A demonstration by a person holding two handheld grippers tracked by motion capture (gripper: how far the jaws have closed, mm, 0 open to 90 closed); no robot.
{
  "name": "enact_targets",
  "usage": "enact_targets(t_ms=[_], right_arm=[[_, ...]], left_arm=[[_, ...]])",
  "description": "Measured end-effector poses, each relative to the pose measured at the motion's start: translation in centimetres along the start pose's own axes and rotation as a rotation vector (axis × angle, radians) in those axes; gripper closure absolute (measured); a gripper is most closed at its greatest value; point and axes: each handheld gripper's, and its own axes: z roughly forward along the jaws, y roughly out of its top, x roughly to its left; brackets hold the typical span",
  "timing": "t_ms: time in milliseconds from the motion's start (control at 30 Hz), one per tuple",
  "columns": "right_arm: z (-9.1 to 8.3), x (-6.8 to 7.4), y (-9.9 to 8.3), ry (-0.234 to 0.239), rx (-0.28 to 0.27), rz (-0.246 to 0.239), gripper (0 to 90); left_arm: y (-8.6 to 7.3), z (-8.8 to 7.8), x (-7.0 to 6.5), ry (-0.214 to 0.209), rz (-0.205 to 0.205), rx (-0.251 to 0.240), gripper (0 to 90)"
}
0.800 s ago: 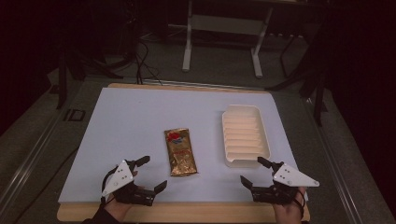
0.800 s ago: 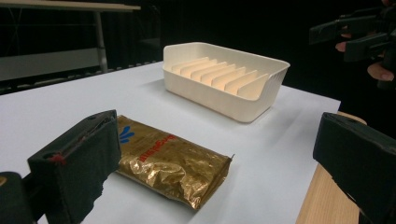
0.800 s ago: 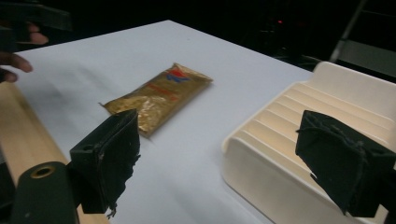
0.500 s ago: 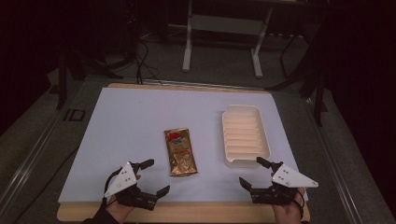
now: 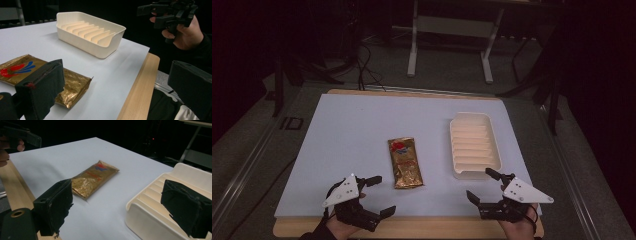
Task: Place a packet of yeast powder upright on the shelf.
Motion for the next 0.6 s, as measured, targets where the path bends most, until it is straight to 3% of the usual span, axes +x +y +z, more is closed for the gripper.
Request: enact_targets(t_ms=[133,400,600], right_arm=[[0.0,0.3,0.2,0.010,-0.005,-0.004,10.4],[0.2,0.4,0.2,0.025,0.000,0.006,10.4],[0.3,0.3,0.2,0.022,0.010,-0.001,10.6]], left_arm=[[0.5,0.0,0.0,0.014,0.005,0.014,1.5],[2.2,0.2,-0.2,0.042,0.067,0.025,1.5],[2.8,0.6,0.3,0.052,0.062,0.020,1.5]])
